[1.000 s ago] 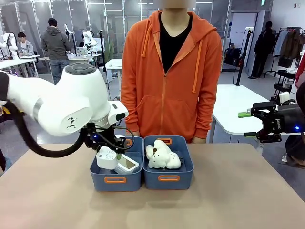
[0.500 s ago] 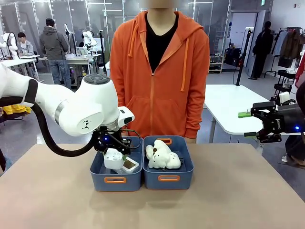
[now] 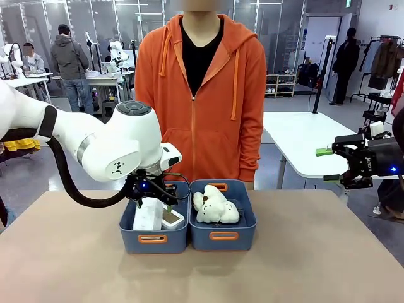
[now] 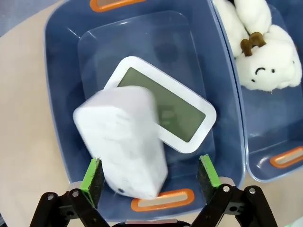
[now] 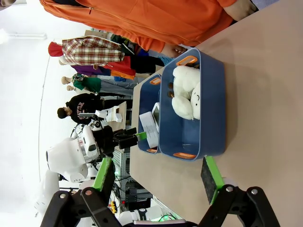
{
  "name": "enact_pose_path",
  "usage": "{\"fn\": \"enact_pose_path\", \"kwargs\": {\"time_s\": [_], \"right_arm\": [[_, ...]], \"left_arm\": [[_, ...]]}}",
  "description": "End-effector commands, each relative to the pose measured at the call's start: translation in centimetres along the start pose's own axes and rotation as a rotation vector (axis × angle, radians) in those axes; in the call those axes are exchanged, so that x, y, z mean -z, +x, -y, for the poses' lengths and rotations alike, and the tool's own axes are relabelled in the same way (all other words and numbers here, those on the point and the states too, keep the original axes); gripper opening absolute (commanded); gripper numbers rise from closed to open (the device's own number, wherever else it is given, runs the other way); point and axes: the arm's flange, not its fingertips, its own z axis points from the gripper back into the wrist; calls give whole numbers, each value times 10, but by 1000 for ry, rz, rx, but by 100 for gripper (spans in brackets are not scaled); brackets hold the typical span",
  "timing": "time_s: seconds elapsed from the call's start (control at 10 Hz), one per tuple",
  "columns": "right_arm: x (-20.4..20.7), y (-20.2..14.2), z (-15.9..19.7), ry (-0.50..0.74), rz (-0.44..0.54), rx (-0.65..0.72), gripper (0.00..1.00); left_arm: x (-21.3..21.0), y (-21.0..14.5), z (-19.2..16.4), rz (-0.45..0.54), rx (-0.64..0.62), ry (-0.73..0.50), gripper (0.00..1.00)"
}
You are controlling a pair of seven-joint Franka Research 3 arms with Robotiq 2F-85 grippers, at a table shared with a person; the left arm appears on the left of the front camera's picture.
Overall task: Sort the digital clocks into the basket.
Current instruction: Pick up the Digital clock from the table and place it into the empty Plastic storage basket.
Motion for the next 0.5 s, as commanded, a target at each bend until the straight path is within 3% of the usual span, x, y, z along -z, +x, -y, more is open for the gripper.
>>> {"fn": "enact_pose_path", "kwargs": {"time_s": [0.0, 0.4], "right_arm": [[0, 0, 0, 0, 3, 2, 93], [0, 0, 0, 0, 3, 2, 93]], "left_arm": [[-5, -1, 3, 35, -34, 10, 100], [-2, 1, 0, 4, -3, -1, 100]]}}
